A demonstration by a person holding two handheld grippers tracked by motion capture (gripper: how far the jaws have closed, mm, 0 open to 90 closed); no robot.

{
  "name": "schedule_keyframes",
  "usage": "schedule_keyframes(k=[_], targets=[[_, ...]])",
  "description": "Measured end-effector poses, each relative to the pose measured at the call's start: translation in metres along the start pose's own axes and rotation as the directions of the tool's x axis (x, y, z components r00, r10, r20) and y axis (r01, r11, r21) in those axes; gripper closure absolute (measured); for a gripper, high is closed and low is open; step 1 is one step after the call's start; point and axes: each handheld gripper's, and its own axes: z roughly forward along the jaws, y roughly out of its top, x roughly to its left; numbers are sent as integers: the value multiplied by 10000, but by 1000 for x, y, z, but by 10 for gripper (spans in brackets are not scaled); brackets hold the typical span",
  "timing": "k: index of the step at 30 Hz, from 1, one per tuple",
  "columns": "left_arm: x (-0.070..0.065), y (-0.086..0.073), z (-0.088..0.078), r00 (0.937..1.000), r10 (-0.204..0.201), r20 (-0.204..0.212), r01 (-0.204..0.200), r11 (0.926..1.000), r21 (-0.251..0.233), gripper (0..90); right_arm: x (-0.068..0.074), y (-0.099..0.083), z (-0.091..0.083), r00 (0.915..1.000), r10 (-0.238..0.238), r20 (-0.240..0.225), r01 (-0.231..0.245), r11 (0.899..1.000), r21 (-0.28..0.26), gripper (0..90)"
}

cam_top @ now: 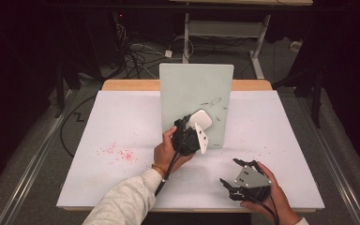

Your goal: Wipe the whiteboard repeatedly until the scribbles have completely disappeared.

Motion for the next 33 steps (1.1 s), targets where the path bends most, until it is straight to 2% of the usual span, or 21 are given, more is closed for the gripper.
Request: schedule_keyframes(k=[6,10,12,14,17,18,21,22,23,24,26,27,28,30,33], targets=[[24,24,0,9996,-261,-133,258,9995,-200,286,1,0,1,9999,-138,-76,138,9999,-1,245],[23,45,4,9997,-106,-235,99,9995,-315,286,1,0,1,10000,-4,-58,4,10000,-8,245],[18,52,7,9996,-155,-239,144,9990,-421,286,2,1,0,9999,-113,-82,113,9999,16,245],[11,57,10,9995,37,-325,-53,9989,-472,286,2,1,-1,9998,-140,-105,139,9999,-58,245],[6,59,11,9993,37,-374,-61,9979,-646,286,3,2,-2,9998,-131,-118,130,9998,-118,244],[-4,58,13,9997,90,-214,-103,9981,-610,286,3,2,-2,9998,-118,-128,116,9999,-110,244],[-28,56,17,9965,824,156,-815,9953,-517,285,2,1,0,9998,-143,-167,143,9999,-27,244],[-36,54,18,9958,880,272,-866,9951,-483,286,2,0,0,9998,-129,-167,128,9999,-2,245],[-36,54,18,9958,880,272,-866,9951,-483,286,2,0,0,9997,-154,-162,154,9999,1,244],[-49,48,19,9926,1153,383,-1136,9926,-435,286,2,1,-1,9997,-189,-138,189,9998,-28,244],[-56,43,20,9896,1434,144,-1428,9892,-340,286,2,1,-2,9998,-184,-116,183,9998,-80,244],[-56,43,20,9896,1434,144,-1428,9892,-340,286,1,1,-2,9998,-162,-119,161,9998,-96,244],[-54,42,19,9941,1058,246,-1047,9936,-419,286,1,1,-2,9998,-138,-117,137,9999,-76,244],[-48,43,18,9965,830,-44,-831,9958,-381,286,2,0,-1,9998,-169,-141,169,9999,-14,244],[-35,43,16,9994,299,-168,-306,9985,-445,287,3,0,-1,9996,-221,-164,221,9998,-10,244]])
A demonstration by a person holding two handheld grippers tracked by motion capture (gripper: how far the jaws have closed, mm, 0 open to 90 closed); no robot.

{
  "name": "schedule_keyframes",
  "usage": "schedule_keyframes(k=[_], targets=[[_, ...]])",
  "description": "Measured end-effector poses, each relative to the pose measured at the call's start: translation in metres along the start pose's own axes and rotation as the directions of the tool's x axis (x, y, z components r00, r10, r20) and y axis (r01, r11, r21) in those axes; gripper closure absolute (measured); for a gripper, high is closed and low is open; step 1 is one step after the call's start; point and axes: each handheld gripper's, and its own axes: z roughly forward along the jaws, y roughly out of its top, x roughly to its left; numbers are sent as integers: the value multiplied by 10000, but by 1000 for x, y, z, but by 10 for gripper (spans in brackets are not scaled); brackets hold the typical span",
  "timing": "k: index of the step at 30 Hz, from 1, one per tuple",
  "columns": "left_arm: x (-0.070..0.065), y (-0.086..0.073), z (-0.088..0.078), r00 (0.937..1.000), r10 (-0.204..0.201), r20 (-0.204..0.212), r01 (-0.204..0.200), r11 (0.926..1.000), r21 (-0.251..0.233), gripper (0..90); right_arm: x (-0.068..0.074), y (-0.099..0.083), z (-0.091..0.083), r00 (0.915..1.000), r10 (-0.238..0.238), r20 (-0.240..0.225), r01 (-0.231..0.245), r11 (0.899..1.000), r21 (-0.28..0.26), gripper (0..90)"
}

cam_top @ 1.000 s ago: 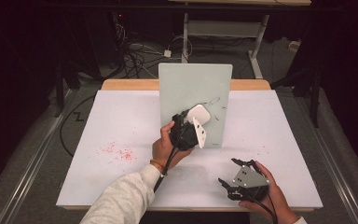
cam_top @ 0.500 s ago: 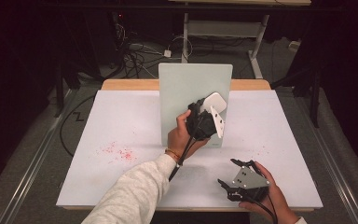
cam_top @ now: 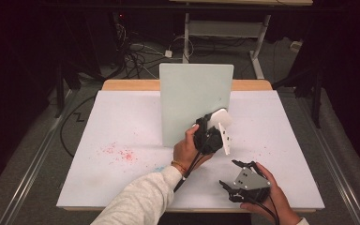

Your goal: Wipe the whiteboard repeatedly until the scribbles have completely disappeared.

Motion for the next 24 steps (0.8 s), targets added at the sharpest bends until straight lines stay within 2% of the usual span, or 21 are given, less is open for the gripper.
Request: schedule_keyframes(k=[1,2,4,5,6,9,12,13,15,18,20,24], targets=[[5,0,-1,9998,-180,4,180,9998,16,286,0,0,0,10000,51,5,-51,10000,13,244],[5,0,-1,9998,-180,4,180,9998,16,287,0,0,0,10000,32,-15,-32,10000,11,244],[16,-6,-5,9981,-606,-121,608,9981,118,287,-1,0,-1,10000,-24,9,24,10000,-32,244],[16,-6,-5,9981,-606,-121,608,9981,118,287,-1,0,-1,10000,-24,9,24,10000,-32,244],[19,-12,-7,9965,-804,-208,808,9966,163,287,-1,0,-1,10000,-44,33,44,10000,-25,244],[14,-20,-8,9965,-757,-358,766,9967,250,287,-1,0,-1,10000,-48,-18,48,10000,-3,244],[1,-29,-8,9977,-581,-358,596,9973,430,287,1,1,0,10000,-37,-21,37,10000,4,244],[-9,-33,-8,9987,-354,-358,372,9979,521,288,1,1,0,10000,-46,-58,46,10000,30,244],[-12,-33,-7,9986,-336,-408,357,9980,522,288,1,1,0,10000,-47,-44,47,10000,31,244],[-25,-26,-3,9989,43,-464,-19,9986,519,289,0,2,-1,9999,51,-118,-51,10000,-8,244],[-27,-24,-2,9990,48,-452,-25,9986,520,289,-1,2,-3,9999,96,-111,-97,9999,-87,244],[-26,-8,2,9991,-56,-411,71,9992,387,289,-2,0,-2,9999,129,-60,-129,9999,-41,244]])
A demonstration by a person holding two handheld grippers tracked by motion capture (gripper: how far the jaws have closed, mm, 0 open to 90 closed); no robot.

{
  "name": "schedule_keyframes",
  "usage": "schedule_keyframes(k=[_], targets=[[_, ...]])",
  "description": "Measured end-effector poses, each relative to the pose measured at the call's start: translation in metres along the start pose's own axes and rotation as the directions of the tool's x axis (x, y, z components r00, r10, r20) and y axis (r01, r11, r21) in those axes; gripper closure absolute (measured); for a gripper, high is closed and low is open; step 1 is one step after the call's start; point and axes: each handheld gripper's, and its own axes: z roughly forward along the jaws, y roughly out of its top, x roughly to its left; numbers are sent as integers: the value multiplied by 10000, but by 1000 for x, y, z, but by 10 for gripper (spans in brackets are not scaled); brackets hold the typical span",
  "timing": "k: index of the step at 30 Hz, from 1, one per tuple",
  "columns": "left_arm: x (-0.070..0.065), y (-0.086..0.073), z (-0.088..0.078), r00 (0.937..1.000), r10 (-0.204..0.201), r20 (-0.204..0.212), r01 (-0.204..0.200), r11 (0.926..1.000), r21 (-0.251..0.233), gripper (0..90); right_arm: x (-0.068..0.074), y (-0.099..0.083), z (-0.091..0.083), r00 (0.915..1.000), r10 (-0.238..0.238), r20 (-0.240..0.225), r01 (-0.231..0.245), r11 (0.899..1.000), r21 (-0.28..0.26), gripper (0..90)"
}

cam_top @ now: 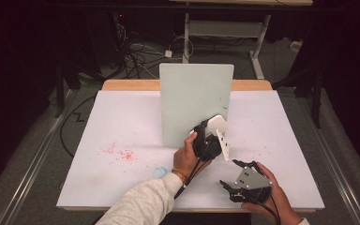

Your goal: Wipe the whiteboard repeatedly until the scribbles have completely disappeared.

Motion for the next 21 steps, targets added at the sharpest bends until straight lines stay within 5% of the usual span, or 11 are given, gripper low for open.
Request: schedule_keyframes(k=[11,21], targets=[[38,49,4,9976,-692,-90,691,9975,-116,290,1,-1,1,9999,-85,-96,86,9999,65,244],[33,29,1,9974,-696,-201,693,9975,-125,290,3,0,1,9998,-102,-152,104,9999,131,244]])
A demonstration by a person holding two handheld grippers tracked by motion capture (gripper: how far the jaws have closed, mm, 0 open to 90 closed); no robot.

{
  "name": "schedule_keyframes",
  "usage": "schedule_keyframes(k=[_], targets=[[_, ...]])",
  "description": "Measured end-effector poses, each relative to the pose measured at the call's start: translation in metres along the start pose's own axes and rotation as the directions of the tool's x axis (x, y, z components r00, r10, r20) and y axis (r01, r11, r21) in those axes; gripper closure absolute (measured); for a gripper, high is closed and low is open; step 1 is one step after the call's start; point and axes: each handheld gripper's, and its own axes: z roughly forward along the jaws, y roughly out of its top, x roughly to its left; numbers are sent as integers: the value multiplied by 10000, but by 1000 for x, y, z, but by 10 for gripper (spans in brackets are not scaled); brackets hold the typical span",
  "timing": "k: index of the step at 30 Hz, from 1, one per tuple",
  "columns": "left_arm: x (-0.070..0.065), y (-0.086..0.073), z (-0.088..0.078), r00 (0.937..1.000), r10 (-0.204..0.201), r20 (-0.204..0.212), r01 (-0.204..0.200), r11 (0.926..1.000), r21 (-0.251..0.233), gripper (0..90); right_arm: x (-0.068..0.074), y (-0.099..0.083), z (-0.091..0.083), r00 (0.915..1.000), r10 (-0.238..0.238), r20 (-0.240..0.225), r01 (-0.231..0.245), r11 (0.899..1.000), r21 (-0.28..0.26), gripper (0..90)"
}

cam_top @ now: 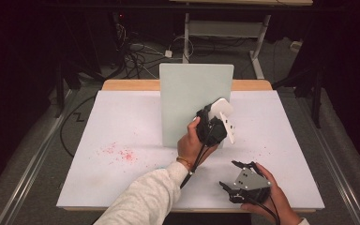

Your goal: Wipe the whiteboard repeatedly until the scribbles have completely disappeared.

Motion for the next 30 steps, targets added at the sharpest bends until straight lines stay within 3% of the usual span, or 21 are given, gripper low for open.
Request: schedule_keyframes(k=[4,9,13,16,20,21,25,28,30], targets=[[-9,-26,-4,9999,-16,-125,19,9997,255,290,0,0,1,10000,-41,-5,41,10000,-13,244],[-12,-32,-5,10000,9,-69,-6,9994,349,290,2,1,2,9999,-110,-40,111,9999,67,244],[-4,-23,-5,9999,-137,25,136,9994,315,290,1,1,2,9999,-90,-45,90,10000,38,243],[15,0,-3,9991,-421,12,421,9989,191,290,1,0,2,10000,-46,-30,46,10000,76,242],[30,16,-1,9978,-664,-16,664,9977,148,290,1,1,2,9999,-100,-83,100,9999,36,241],[36,23,-1,9960,-889,-54,889,9959,140,290,1,0,2,9999,-113,-97,113,9999,44,241],[32,24,0,9969,-754,-206,756,9971,119,290,1,0,2,9999,-102,-133,102,9999,43,241],[21,22,0,9985,-523,-163,526,9984,190,290,2,1,3,9999,-53,-160,55,9999,117,241],[2,17,2,10000,51,8,-51,9996,287,290,3,1,4,9996,-177,-236,180,9997,134,241]])
